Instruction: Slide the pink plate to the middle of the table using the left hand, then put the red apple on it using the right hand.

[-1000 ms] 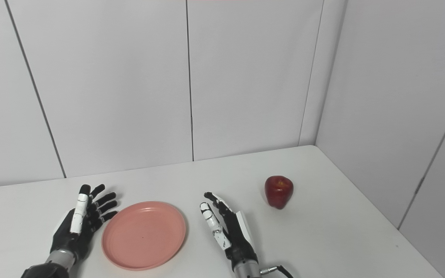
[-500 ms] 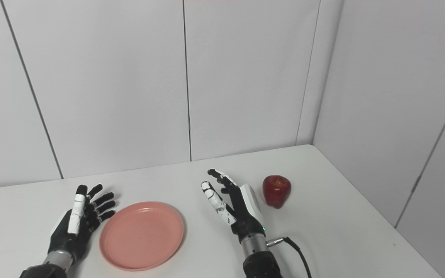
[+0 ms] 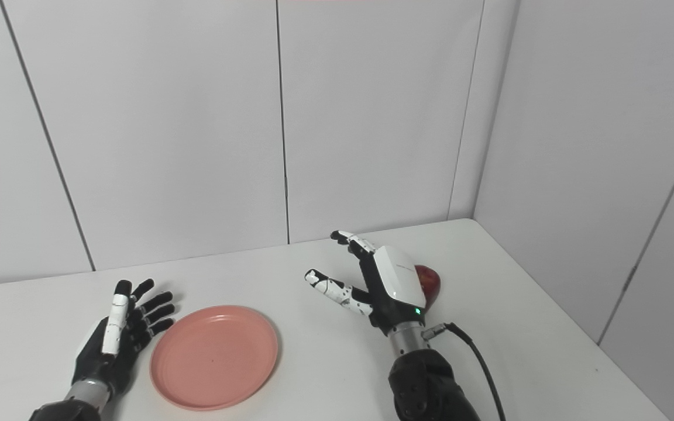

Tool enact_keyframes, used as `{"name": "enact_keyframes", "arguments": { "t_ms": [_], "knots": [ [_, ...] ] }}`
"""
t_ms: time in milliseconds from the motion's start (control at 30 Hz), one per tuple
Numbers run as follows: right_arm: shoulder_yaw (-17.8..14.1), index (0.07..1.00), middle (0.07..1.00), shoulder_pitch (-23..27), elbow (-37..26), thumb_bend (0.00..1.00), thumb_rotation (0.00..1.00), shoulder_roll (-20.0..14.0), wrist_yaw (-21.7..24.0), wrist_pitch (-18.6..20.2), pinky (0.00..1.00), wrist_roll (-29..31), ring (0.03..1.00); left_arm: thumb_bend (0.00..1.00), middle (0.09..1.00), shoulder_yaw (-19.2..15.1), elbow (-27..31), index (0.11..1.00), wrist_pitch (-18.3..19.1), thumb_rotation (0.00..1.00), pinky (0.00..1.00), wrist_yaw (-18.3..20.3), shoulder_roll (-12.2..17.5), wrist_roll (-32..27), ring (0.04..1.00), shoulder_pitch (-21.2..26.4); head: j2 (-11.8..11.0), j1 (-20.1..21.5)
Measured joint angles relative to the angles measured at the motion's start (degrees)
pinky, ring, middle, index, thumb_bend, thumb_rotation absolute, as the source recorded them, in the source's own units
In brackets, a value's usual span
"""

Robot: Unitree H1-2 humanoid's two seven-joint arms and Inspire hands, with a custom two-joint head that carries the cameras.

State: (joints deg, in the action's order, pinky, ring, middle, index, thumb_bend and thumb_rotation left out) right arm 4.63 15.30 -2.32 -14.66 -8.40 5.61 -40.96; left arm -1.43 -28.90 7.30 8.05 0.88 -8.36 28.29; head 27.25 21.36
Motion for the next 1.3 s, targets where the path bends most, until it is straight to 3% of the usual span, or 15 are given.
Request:
{"name": "enact_keyframes", "arguments": {
  "t_ms": [233,567,800,1300],
  "knots": [
    [2.0,0.732,0.748,0.6,0.2,0.82,0.99,-2.4,-0.2,0.0,0.80,-6.8,0.761,0.87,0.796,0.0,0.0,0.896,0.0,0.92,0.80,0.4,0.1,0.0,0.804,0.0,0.2,-0.2],
    [1.6,0.728,0.745,2.5,2.1,0.79,1.00,-6.2,-0.4,0.1,0.86,-10.9,0.767,0.88,0.789,0.0,0.0,0.898,0.0,0.92,0.80,0.5,0.2,0.0,0.802,0.0,0.0,-0.2],
    [0.8,0.732,0.744,2.9,3.4,0.80,1.00,-8.2,-0.9,0.1,0.90,-12.0,0.783,0.88,0.785,0.0,0.0,0.897,0.0,0.92,0.81,0.5,0.2,0.0,0.803,0.0,-0.2,-0.2],
    [-0.6,0.717,0.743,4.2,7.2,0.77,0.94,-11.0,-0.9,1.2,0.87,-13.0,0.761,0.88,0.768,0.1,-0.2,0.895,-0.2,0.91,0.81,1.0,0.5,0.0,0.792,0.3,-0.1,-0.3]
  ]
}}
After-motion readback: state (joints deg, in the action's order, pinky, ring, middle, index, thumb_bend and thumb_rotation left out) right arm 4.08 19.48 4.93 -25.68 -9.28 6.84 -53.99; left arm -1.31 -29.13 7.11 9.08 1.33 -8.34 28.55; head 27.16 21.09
